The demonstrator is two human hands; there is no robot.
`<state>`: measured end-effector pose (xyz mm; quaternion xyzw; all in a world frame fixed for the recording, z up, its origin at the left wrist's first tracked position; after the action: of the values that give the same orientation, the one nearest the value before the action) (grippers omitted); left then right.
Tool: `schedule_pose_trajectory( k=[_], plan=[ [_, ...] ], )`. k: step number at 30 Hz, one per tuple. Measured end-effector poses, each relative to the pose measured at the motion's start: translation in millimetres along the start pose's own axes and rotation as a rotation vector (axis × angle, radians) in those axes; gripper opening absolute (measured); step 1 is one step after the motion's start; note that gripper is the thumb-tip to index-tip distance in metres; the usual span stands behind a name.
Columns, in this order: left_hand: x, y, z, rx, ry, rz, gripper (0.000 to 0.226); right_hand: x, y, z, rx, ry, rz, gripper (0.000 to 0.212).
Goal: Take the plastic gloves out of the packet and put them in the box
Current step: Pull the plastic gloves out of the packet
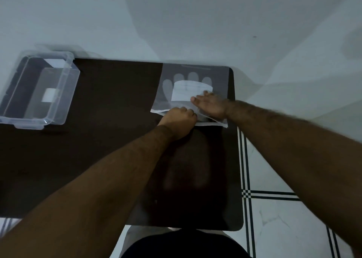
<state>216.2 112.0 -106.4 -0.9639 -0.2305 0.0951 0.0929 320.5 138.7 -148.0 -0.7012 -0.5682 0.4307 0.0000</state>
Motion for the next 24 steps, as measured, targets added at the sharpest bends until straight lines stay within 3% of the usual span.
schedule_pose_trajectory(
  k=[4,9,14,19,22,24],
  plan=[
    [-22.1,13.6,-7.6,-0.005,0.060,0.044,0.021,6.2,7.8,-3.5,-0.158,0.013,0.071,0.101],
    [-54.2,32.4,-13.8,-0.011,0.125,0.077,0.011,2.7,1.0,-3.2,-0.312,0.005,0.045,0.093],
    [-93.5,42.7,-19.2,-0.073,0.158,0.097,0.017,7.0,2.2,-1.8,-0.378,-0.001,0.039,0.093],
    [-138.0,48.1,-8.5,-0.083,0.145,0.103,0.021,3.0,-7.8,-2.2,-0.498,0.082,0.034,0.087],
    [-166.7,50.6,0.9,-0.090,0.151,0.092,0.009,-3.1,-29.0,6.7,-0.485,0.172,-0.002,0.077],
    [-184.7,50.6,8.7,-0.093,0.154,0.069,0.016,-8.1,-48.0,18.8,-0.459,0.207,-0.044,0.071]
  ],
)
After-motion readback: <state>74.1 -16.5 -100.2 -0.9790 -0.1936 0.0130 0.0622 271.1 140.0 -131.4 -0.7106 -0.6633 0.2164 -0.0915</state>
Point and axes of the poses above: each hand's wrist, its own x-axis towards the middle knuckle, its own z-axis out of the palm, y = z × x, the point moved 10 cm from there along x, towards the middle knuckle, and after that the axes turned 11 degrees about x, right-handed, at the moved point
